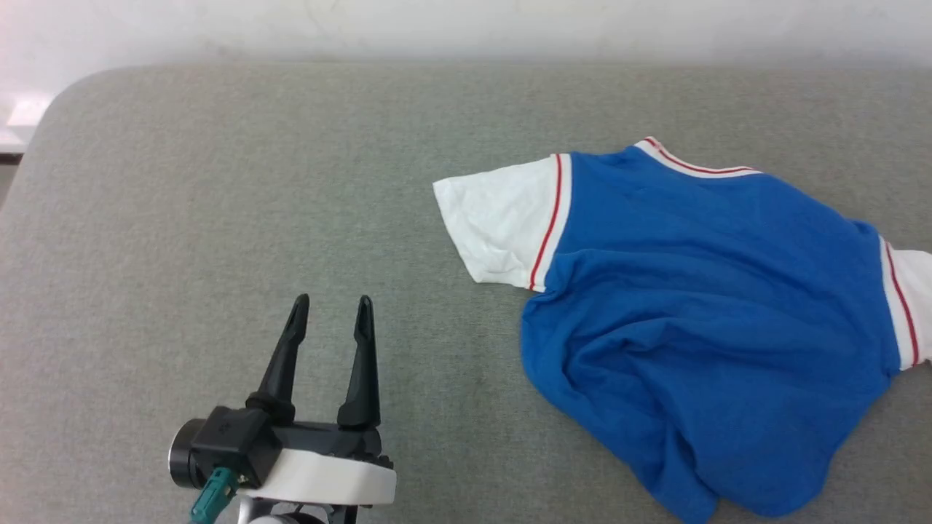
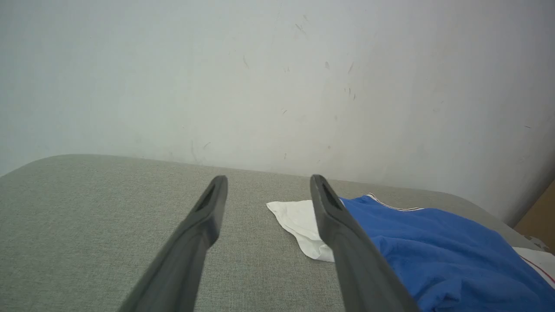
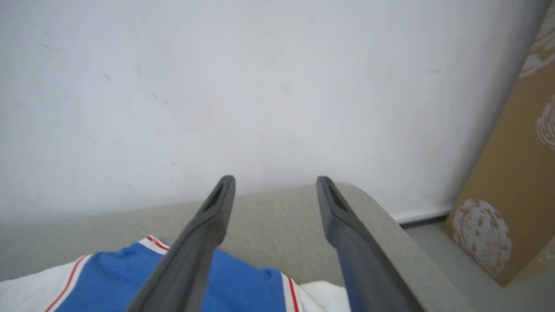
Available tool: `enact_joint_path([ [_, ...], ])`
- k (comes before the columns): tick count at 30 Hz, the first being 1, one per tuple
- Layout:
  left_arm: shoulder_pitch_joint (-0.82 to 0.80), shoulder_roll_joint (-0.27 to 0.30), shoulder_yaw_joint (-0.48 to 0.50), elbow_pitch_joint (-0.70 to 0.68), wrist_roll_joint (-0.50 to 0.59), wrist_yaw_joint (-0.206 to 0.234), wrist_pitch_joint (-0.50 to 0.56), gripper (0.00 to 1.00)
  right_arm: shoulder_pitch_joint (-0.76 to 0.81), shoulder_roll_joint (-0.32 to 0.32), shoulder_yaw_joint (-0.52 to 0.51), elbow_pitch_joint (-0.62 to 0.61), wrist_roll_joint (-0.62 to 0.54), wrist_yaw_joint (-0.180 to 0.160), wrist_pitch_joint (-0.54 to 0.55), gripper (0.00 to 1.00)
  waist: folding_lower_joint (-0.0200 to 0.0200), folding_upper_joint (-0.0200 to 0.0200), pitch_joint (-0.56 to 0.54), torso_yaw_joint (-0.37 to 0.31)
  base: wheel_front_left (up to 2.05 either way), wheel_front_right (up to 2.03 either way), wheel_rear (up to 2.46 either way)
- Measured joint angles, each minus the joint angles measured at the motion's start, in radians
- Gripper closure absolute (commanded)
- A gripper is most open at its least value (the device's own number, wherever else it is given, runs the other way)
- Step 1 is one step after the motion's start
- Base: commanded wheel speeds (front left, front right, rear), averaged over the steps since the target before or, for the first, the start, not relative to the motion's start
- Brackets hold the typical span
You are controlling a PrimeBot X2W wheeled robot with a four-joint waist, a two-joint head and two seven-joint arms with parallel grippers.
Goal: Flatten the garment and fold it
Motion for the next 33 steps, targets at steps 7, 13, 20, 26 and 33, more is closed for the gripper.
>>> enact_joint_path([
  [7,0.026,0.002,-0.002,-0.006,0.001,0.002,-0.001,0.00,0.217,0.072,0.108,-0.171,0.021,0.000,-0.162,0.00,0.0001,0.0000,0.000,-0.025,0.00,0.00,0.00],
  [13,-0.002,0.026,-0.005,0.004,0.034,0.018,0.056,0.00,0.332,0.073,0.186,-0.123,0.139,0.000,-0.281,0.00,0.0001,0.0000,0.026,-0.057,0.00,0.00,0.00],
  [20,-0.351,0.103,-0.033,0.082,0.086,-0.048,0.353,0.00,0.285,0.072,0.188,-0.135,0.112,0.000,-0.294,0.00,0.0003,0.0000,0.092,-0.070,0.00,0.00,0.00],
  [26,-0.650,0.128,-0.052,0.224,0.022,-0.163,0.675,0.00,0.238,0.072,0.222,-0.143,0.119,0.000,-0.291,0.00,0.0005,-0.0001,0.166,-0.082,0.00,0.00,0.00],
  [33,-0.780,0.169,-0.045,0.348,-0.107,-0.211,1.013,0.00,0.203,0.072,0.244,-0.116,0.141,0.000,-0.301,0.00,0.0005,0.0000,0.240,-0.127,0.00,0.00,0.00],
])
